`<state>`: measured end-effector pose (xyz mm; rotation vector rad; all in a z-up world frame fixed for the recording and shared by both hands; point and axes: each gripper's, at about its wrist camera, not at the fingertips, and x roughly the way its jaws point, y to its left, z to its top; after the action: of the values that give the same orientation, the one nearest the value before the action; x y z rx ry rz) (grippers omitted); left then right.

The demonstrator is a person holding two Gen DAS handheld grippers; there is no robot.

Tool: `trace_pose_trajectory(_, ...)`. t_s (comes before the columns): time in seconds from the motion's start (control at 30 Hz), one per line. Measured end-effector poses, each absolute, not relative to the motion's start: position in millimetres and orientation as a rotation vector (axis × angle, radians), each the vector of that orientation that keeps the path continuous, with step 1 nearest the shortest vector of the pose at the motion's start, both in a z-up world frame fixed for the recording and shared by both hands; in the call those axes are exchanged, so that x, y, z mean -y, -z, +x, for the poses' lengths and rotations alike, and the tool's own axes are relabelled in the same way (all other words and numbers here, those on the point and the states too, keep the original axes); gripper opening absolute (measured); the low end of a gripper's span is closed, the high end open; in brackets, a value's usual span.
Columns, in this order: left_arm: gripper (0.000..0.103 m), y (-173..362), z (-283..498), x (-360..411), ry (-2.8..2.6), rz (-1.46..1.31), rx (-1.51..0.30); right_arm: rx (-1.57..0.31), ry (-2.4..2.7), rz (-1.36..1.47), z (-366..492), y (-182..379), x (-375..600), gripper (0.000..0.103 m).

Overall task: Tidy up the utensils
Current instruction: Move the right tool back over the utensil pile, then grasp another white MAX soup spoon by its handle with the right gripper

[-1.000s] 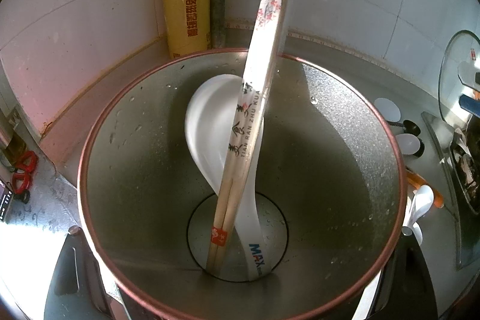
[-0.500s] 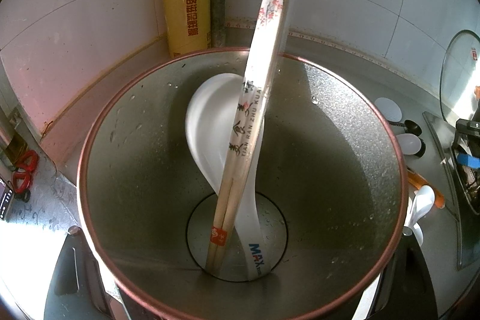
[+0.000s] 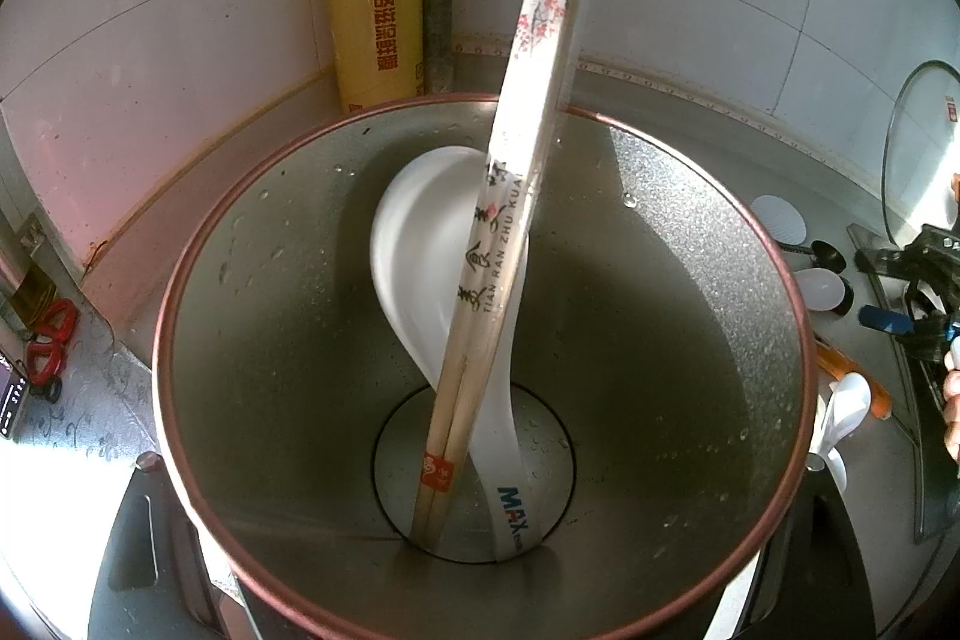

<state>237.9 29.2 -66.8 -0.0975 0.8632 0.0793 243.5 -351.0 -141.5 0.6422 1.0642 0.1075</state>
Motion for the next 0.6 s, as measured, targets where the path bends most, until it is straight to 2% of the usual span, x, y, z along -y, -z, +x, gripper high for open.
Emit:
trace_pose_trajectory(0.1, 0.090, 66.7, 237.8, -29.2, -0.079, -0.097, -0.863, -1.080, -0.115, 0.647, 250.1, 149.1, 346.3, 0.054)
trace_pose_trajectory(0.17, 0.090, 66.7, 237.8, -29.2, -0.078, -0.097, -0.863, -1.081, -0.113, 0.641, 253.4, 152.7, 343.8, 0.050)
trace_pose_trajectory(0.33, 0.090, 66.6, 237.7, -28.9, -0.079, -0.097, -0.864, -1.093, -0.099, 0.634, 259.6, 162.4, 341.6, 0.033)
trace_pose_trajectory(0.47, 0.090, 66.6, 237.7, -28.7, -0.080, -0.097, -0.864, -1.091, -0.093, 0.626, 263.1, 168.0, 342.2, 0.027)
trace_pose_trajectory(0.53, 0.090, 66.6, 237.6, -28.6, -0.080, -0.097, -0.863, -1.090, -0.090, 0.625, 264.7, 169.8, 342.6, 0.017)
trace_pose_trajectory(0.6, 0.090, 66.5, 237.7, -28.8, -0.080, -0.098, -0.864, -1.090, -0.088, 0.623, 265.2, 171.8, 343.0, 0.015)
